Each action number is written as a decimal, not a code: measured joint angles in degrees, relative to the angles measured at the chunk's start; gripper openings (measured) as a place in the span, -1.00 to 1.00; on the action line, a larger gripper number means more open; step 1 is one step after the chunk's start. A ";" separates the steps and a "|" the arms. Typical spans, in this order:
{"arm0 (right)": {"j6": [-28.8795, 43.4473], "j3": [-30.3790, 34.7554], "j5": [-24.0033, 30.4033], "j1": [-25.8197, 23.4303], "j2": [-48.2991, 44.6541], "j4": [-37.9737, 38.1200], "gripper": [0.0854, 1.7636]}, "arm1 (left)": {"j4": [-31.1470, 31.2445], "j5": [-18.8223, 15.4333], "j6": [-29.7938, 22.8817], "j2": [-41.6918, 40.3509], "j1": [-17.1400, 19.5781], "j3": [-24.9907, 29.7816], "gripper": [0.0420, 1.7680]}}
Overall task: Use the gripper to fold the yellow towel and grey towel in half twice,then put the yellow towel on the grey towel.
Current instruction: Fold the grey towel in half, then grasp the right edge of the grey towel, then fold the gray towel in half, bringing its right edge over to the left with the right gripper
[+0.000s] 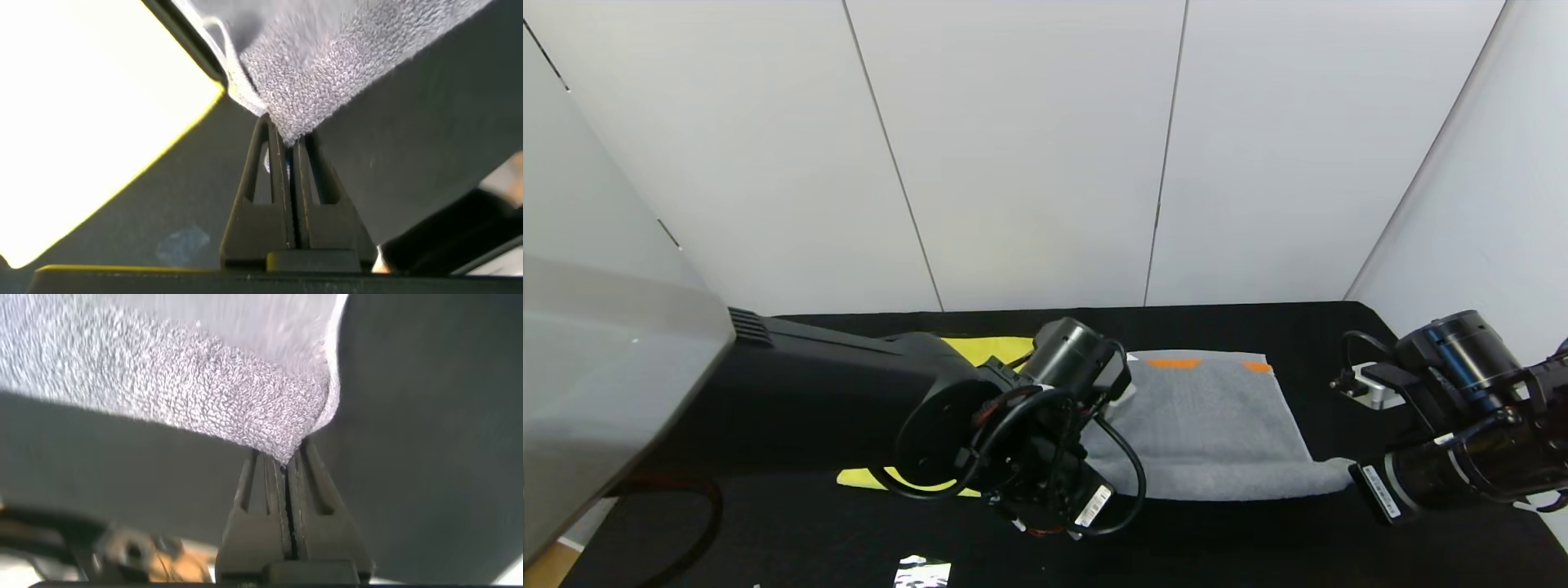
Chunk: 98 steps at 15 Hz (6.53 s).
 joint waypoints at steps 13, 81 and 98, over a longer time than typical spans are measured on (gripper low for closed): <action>5.27 -9.58 -0.27 -2.62 10.35 -9.78 -0.94 | -0.02 -0.44 -2.36 7.25 4.63 -12.50 -0.91; 29.84 -21.97 -7.84 0.63 27.01 -2.82 0.92 | -2.71 -0.60 -3.82 12.74 9.64 -17.77 0.93; 29.12 -22.41 -9.35 1.74 25.83 -1.32 -0.88 | -2.73 -0.60 -3.68 12.35 10.20 -16.62 0.94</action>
